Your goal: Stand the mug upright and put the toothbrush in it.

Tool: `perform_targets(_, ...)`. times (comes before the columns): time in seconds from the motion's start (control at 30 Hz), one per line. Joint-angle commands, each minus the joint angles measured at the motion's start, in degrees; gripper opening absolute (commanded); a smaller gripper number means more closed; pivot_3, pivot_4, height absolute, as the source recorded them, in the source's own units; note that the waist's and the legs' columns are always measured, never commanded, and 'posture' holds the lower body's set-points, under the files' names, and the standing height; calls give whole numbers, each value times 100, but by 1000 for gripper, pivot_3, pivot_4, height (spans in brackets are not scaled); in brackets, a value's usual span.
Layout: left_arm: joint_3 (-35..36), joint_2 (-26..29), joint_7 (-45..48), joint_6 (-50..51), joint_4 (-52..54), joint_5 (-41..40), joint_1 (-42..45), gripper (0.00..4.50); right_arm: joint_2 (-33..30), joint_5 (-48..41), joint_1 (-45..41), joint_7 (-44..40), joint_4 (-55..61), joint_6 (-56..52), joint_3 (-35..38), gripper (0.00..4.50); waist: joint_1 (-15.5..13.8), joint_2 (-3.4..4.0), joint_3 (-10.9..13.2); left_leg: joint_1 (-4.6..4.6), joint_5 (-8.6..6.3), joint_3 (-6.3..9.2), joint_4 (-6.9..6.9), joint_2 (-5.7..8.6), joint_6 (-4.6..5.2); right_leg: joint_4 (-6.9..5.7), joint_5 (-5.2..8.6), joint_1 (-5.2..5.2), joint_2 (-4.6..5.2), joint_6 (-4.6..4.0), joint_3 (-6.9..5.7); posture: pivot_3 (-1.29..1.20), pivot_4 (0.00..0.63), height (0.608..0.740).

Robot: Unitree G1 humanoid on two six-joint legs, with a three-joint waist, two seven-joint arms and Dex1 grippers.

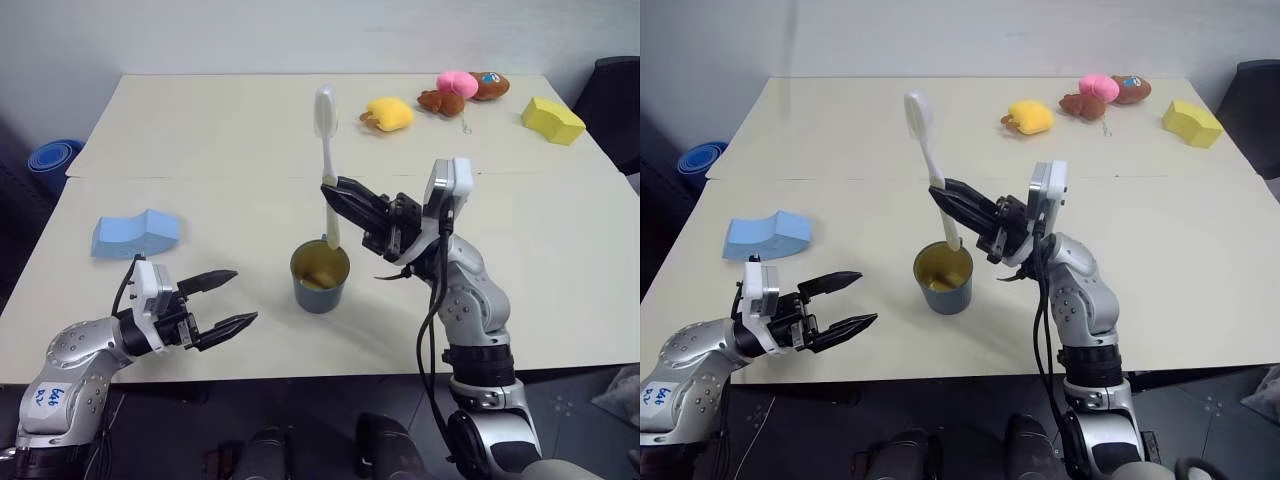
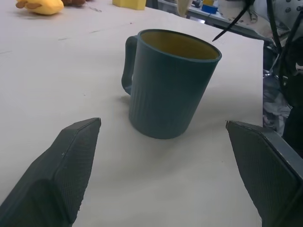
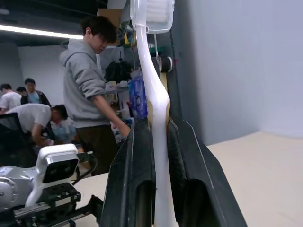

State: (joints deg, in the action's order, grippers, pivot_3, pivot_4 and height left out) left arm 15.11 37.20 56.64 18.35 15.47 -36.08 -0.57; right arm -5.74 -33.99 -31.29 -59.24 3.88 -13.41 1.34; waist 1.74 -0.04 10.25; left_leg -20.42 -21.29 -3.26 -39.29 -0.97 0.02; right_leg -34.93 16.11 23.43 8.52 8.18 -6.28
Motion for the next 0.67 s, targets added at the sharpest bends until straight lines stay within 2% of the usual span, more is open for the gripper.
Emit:
perform_targets(0.03,69,81,22,-192,150,92,1,4500,-127,81,152,-335,27,411,-185,1268,-1,0,0,0,0,0,0,0,0,0,0,0,0,0,0,0,150,740)
perform_targets(0.07,75,71,10,-249,133,138,1,4500,-142,101,164,-343,8,508,-174,1617,-2,0,0,0,0,-1,0,0,0,1,0,0,0,0,0,0,150,740)
perform_targets(0.2,284,87,87,-787,-47,431,-252,4500,-1035,-25,395,-749,83,477,219,3049,-23,0,0,0,0,1,-1,1,1,3,0,-4,1,0,0,0,150,740)
perform_targets(0.23,334,86,109,-918,-88,490,-330,4500,-1257,85,459,-904,-39,678,287,3479,-23,0,0,0,-1,1,-1,1,2,6,0,-4,2,0,0,0,150,740)
perform_targets(0.33,481,83,-37,-1437,-250,919,-591,4500,-1861,350,617,-1336,-589,1402,553,4377,-23,-1,0,-1,-3,-3,2,1,6,16,0,-5,1,0,-1,0,150,740)
perform_targets(0.57,851,138,-200,-1889,-295,1288,-1254,4500,-3214,811,795,-2701,-2595,2964,888,4474,-20,-2,1,4,-5,-27,3,-5,9,25,0,-5,1,0,3,0,150,740)
perform_targets(0.67,944,165,-339,-1844,-203,1333,-1412,4500,-3368,868,740,-2877,-3155,3314,938,4474,-19,-2,1,6,-5,-32,3,-6,10,26,0,-6,2,0,4,0,150,740)
